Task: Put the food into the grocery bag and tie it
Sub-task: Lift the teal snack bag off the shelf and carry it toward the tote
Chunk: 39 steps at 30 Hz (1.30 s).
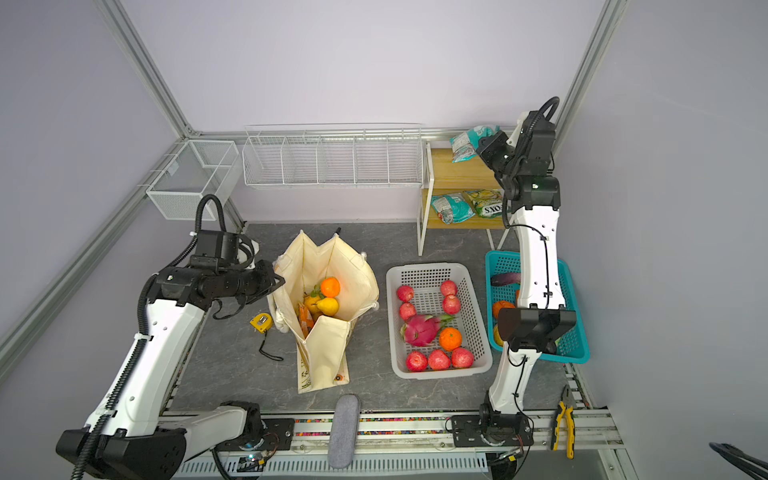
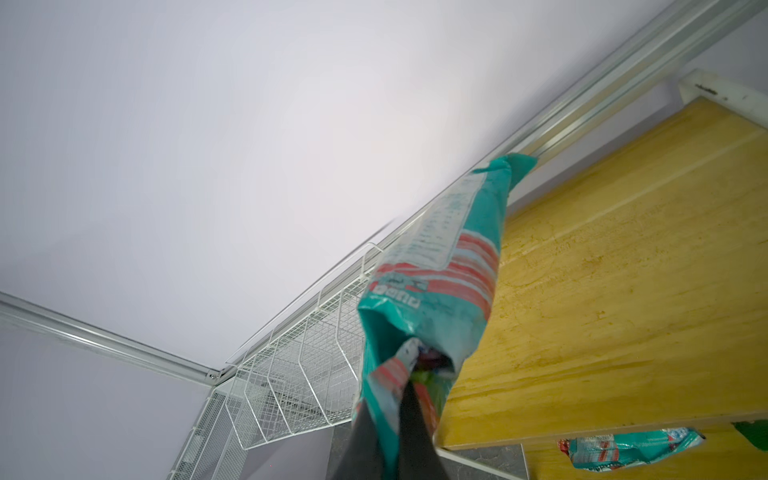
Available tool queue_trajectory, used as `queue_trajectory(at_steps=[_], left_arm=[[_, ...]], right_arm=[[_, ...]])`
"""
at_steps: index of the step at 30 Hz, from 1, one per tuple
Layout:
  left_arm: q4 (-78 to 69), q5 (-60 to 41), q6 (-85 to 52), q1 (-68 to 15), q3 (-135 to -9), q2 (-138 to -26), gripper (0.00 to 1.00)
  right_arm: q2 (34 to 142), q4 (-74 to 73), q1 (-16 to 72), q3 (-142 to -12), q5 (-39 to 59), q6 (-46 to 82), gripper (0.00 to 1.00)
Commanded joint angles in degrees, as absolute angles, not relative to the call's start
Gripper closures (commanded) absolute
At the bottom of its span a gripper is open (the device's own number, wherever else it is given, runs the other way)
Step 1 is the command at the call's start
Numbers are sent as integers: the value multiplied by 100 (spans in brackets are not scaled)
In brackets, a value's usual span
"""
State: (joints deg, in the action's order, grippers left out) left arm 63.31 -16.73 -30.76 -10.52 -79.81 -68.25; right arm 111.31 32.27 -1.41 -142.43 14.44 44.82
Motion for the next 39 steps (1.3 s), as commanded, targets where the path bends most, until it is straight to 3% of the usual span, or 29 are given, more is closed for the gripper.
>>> queue_trajectory(at_steps=[1,17,39], left_arm=[[6205,-1821,-2988,-1063,-8012,-6714,100],[6139,-1933,-2979,-1063,-8021,-6822,100],[6012,-1939,-3050,-1072,-8240,-7017,100]], right_arm=[[10770,2898,-124,-14089,1469,4034,93],[9772,2856,866,-13159,1585,2775,93],[9804,3462,3953,-11823,1788,2277,93]])
